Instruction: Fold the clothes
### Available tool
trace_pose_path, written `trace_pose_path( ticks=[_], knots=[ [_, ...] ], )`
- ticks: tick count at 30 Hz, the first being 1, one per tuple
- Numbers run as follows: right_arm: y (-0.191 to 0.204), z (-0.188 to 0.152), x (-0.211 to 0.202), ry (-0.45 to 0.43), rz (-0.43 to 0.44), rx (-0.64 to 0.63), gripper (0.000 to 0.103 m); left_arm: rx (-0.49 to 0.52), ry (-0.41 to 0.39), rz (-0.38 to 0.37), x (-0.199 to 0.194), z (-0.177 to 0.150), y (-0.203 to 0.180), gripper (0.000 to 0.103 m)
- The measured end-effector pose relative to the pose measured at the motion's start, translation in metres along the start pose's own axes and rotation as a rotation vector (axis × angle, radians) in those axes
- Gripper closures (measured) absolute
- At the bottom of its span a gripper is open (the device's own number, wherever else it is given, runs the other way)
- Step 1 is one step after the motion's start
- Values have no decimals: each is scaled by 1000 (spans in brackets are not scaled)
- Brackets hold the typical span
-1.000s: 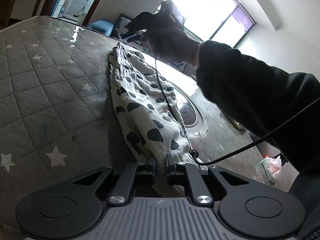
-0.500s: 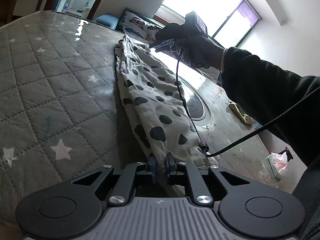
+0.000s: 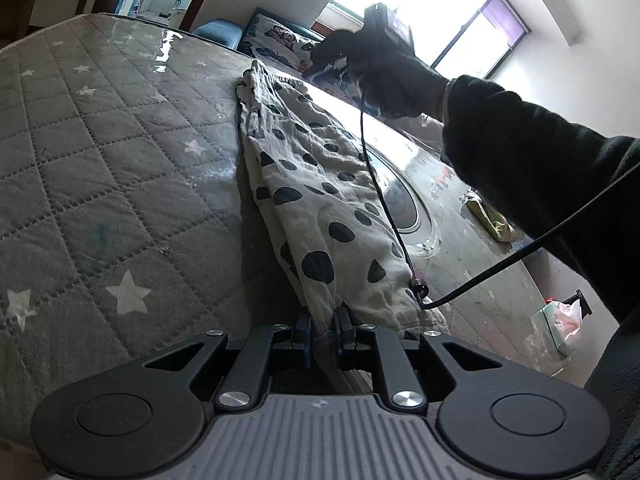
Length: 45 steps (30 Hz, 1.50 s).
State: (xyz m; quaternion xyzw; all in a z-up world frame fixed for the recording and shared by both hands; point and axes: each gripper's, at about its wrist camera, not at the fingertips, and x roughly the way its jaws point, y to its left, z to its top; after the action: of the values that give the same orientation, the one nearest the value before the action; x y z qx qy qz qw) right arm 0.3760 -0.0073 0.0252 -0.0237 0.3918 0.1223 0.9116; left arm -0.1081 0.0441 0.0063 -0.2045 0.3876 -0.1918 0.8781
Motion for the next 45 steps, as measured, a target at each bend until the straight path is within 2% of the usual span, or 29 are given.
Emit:
trace_pose_path(
  ticks=[14, 18, 21, 26, 31, 35, 38, 42, 45],
  knots=[
    [58, -10, 10, 65, 98, -111, 86, 1, -4, 1, -1, -3, 2, 88],
    [73, -15, 14, 87, 121, -136, 85, 17, 0, 0, -1, -3, 0, 83],
    [61, -5, -12, 62, 108, -140, 77, 30, -5, 1, -3, -2, -2, 80],
    [36, 8, -57, 14, 76, -150, 76, 53, -31, 1, -12, 1, -5, 76],
    [8, 7, -115, -33, 17, -182, 76, 70, -69, -6, -25, 9, -6, 71],
    [-9, -6, -155, -29, -51, -246, 74, 123, -98, 24, -29, 21, -12, 70],
    [-23, -23, -171, -9, -79, -274, 69, 135, -114, 44, -23, 40, -16, 70],
    [-38, -59, -184, 31, -87, -311, 69, 166, -144, 77, 0, 76, -25, 72],
    [-46, -89, -187, 63, -76, -328, 69, 185, -150, 131, 27, 103, -32, 73]
  ],
)
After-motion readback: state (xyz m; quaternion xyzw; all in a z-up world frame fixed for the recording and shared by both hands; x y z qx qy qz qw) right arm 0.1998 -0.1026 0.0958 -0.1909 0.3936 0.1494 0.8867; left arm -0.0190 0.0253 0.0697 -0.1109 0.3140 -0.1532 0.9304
